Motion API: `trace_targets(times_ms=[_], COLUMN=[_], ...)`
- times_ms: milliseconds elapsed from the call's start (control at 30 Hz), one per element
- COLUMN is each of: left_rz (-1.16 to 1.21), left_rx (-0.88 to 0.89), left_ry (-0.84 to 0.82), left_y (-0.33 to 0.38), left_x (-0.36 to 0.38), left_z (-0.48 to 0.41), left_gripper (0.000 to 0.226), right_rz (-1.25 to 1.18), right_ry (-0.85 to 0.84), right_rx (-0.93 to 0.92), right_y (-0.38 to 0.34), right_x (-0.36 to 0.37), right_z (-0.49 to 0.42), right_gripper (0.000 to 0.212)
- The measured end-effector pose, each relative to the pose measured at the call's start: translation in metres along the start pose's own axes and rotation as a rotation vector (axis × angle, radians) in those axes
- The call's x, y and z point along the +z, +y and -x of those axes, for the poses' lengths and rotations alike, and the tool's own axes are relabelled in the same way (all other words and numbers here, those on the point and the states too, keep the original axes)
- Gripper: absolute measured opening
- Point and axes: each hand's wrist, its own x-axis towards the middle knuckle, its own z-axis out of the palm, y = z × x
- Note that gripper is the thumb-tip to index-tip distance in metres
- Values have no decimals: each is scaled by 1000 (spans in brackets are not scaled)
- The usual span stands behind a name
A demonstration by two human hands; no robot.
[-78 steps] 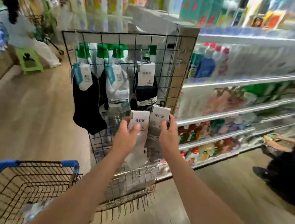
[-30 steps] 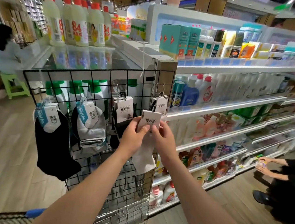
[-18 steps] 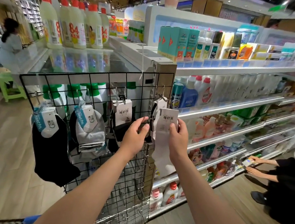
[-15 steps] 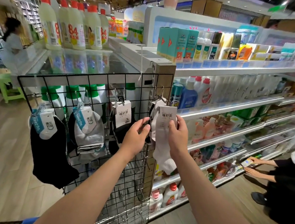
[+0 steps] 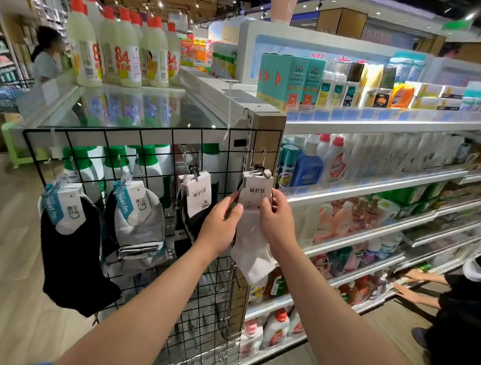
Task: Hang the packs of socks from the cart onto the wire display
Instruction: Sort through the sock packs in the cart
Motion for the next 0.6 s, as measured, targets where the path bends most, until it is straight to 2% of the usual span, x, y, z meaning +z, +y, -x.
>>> trace_targets(times_ms=[167, 267, 367, 467, 600], left_rz=[-4, -22, -36, -25, 8], left_rx=[-23, -54, -36, -31, 9], left_ry=[15, 19, 27, 24, 53], left_y=[2, 1, 0, -1, -13], left_x=[2, 1, -1, -7, -27], left_z=[4, 9, 17, 28, 61], left_gripper=[50, 52, 50, 43, 27], right_rz=[111, 155, 211, 176, 140], right_ry=[42, 184, 279, 223, -1], right_rx=[-31, 31, 33, -28, -5], right_y=[3, 4, 4, 10, 24], right_x=[1, 1, 4, 13, 31], right_z=[2, 16, 39, 62, 98], right_gripper=[25, 29, 19, 4, 14])
